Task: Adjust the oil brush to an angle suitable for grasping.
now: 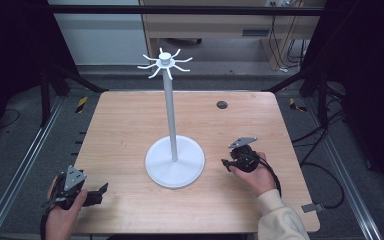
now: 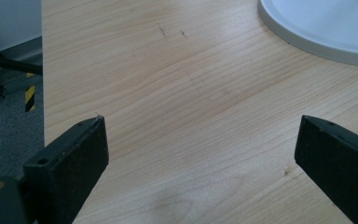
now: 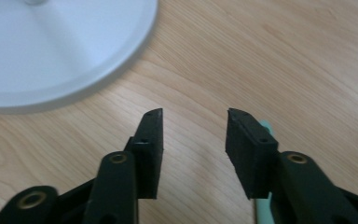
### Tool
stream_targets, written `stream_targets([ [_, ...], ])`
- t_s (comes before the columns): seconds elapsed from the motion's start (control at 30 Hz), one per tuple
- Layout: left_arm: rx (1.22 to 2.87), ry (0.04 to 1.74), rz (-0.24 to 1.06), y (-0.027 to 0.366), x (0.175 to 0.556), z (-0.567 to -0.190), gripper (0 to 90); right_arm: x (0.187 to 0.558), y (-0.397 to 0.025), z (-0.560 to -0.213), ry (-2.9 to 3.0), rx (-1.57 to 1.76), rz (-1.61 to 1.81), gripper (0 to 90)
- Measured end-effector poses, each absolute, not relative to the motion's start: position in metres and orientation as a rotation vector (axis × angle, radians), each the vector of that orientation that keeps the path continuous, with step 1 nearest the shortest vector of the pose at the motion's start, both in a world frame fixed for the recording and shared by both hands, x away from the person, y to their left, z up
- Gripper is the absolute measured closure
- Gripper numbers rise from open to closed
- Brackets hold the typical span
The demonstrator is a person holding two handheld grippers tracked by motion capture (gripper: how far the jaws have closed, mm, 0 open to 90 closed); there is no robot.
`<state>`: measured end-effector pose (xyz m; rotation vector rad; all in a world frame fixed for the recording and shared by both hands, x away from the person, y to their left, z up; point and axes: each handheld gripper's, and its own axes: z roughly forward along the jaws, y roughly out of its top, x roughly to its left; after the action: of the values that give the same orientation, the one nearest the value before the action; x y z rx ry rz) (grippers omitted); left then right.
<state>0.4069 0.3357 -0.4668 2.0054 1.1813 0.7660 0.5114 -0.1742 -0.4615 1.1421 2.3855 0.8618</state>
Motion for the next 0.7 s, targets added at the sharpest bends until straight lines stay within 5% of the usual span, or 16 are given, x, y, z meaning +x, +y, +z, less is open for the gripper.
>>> stream_targets([
  [0.53, 2.002, 1.18, 0.77, 0.337, 0.413, -0.466, 2.5, 0.52, -0.197, -0.469, 2.371, 1.26, 0.826, 90.0],
  [0.7, 2.021, 1.169, 0.77, 0.335, 0.415, -0.468, 2.5, 0.523, -0.204, -0.472, 2.37, 1.288, 0.824, 90.0],
])
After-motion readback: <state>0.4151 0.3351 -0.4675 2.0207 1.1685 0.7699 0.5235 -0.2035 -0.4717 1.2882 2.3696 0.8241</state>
